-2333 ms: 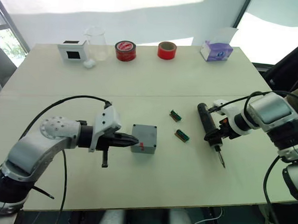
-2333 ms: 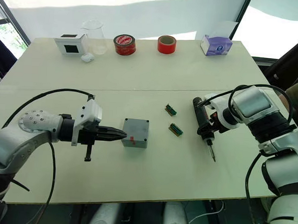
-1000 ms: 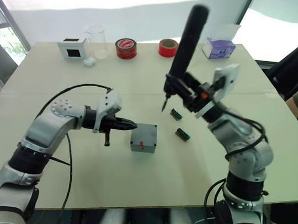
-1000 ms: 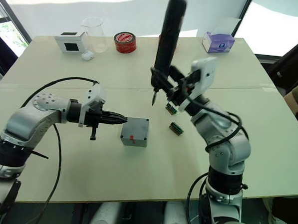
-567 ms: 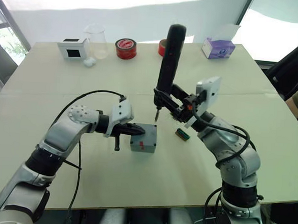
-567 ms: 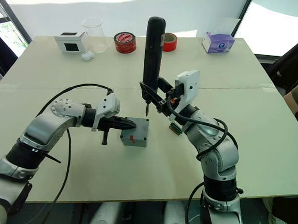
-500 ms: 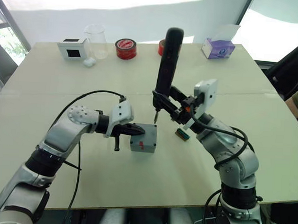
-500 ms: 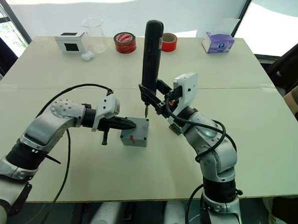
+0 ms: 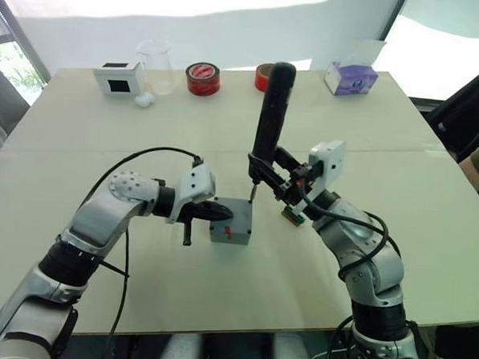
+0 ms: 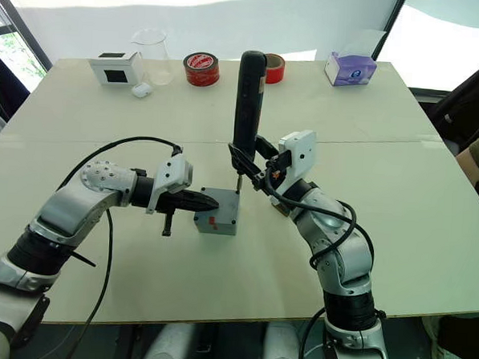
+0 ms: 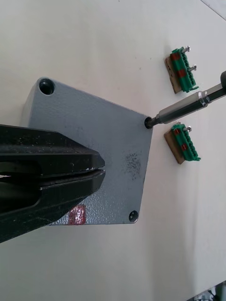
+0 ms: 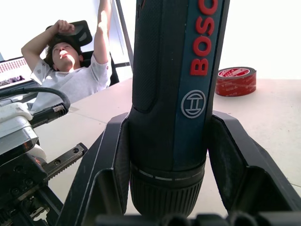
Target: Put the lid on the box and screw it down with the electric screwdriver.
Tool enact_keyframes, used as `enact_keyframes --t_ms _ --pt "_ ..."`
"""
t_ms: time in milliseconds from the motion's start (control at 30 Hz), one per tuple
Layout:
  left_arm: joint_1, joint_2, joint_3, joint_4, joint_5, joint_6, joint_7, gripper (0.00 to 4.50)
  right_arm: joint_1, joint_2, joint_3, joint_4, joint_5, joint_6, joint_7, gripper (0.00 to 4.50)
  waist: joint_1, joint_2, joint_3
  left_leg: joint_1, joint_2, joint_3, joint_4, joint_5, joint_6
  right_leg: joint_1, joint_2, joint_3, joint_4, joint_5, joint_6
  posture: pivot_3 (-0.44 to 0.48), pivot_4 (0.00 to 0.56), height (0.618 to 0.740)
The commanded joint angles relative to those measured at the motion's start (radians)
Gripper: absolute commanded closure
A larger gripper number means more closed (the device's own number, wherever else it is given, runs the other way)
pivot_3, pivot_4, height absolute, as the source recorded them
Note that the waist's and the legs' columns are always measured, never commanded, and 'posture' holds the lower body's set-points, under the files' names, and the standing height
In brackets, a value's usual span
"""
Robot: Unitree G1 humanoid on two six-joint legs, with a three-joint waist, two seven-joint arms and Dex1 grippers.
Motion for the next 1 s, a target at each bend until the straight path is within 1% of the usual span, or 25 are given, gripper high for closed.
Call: enact_keyframes --t_ms 33,100,167,267,400,633,733,800,1000 --pt "0.024 0.015 -0.012 -0.009 0.012 0.028 -0.002 4.50 0.028 -0.024 0.043 -0.015 -0.056 -0.054 0.023 2.71 0.000 0.000 0.000 0.000 0.000 0.000 0.000 0.000 0.000 0.000 0.000 0.000 0.000 0.000 0.000 0.000 0.150 0.740" --pt "0.030 0.018 -0.015 -0.008 0.017 0.028 -0.002 4.50 0.045 -0.032 0.066 -0.012 -0.072 -0.057 0.030 2.71 0.000 0.000 -0.001 0.002 0.000 0.000 0.000 0.000 0.001 0.002 0.000 0.000 0.000 0.000 0.000 0.000 0.150 0.740" --pt "0.039 0.022 -0.014 -0.012 0.015 0.027 -0.007 4.50 0.053 -0.035 0.076 0.001 -0.084 -0.016 0.006 2.71 0.000 -0.001 -0.002 0.006 0.000 0.000 -0.001 -0.001 0.001 0.006 0.000 0.000 0.000 0.000 0.000 0.000 0.150 0.740" --pt "0.046 0.026 -0.008 -0.014 0.009 0.031 -0.014 4.50 0.051 -0.022 0.078 0.014 -0.085 0.023 -0.026 2.71 0.000 -0.001 -0.004 0.018 0.000 0.000 -0.002 -0.003 0.004 0.018 0.000 0.000 -0.003 -0.001 0.000 0.000 0.150 0.740" --pt "0.051 0.027 -0.008 0.001 0.017 0.022 -0.013 4.50 0.073 -0.030 0.107 0.020 -0.110 0.020 -0.030 2.71 0.001 -0.005 -0.010 0.020 0.000 0.000 -0.002 -0.003 0.004 0.020 0.000 0.000 -0.004 -0.002 -0.001 0.000 0.150 0.740" --pt "0.066 0.029 -0.010 0.001 0.023 0.019 -0.009 4.50 0.121 -0.058 0.136 0.030 -0.163 -0.010 -0.017 2.71 0.001 -0.006 -0.022 0.020 0.000 0.000 -0.002 -0.003 0.005 0.021 0.000 0.000 -0.004 -0.002 -0.002 0.000 0.150 0.740" --pt "0.069 0.029 -0.012 -0.005 0.024 0.023 -0.007 4.50 0.144 -0.071 0.149 0.043 -0.185 -0.034 -0.009 2.71 0.002 -0.006 -0.022 0.025 0.000 0.000 -0.003 -0.004 0.006 0.026 0.000 0.000 -0.005 -0.003 -0.002 0.000 0.150 0.740" --pt "0.069 0.030 -0.013 -0.010 0.023 0.028 -0.006 4.50 0.153 -0.068 0.148 0.046 -0.182 -0.035 -0.013 2.71 0.002 -0.007 -0.023 0.034 0.000 -0.001 -0.004 -0.006 0.008 0.035 0.000 0.000 -0.007 -0.005 -0.002 0.000 0.150 0.740" --pt "0.066 0.028 -0.022 -0.001 0.035 0.024 -0.006 4.50 0.140 -0.068 0.173 0.059 -0.211 -0.023 -0.028 2.71 0.002 -0.007 -0.027 0.034 0.000 -0.001 -0.004 -0.006 0.008 0.034 -0.001 0.000 -0.007 -0.005 -0.002 0.000 0.150 0.740"
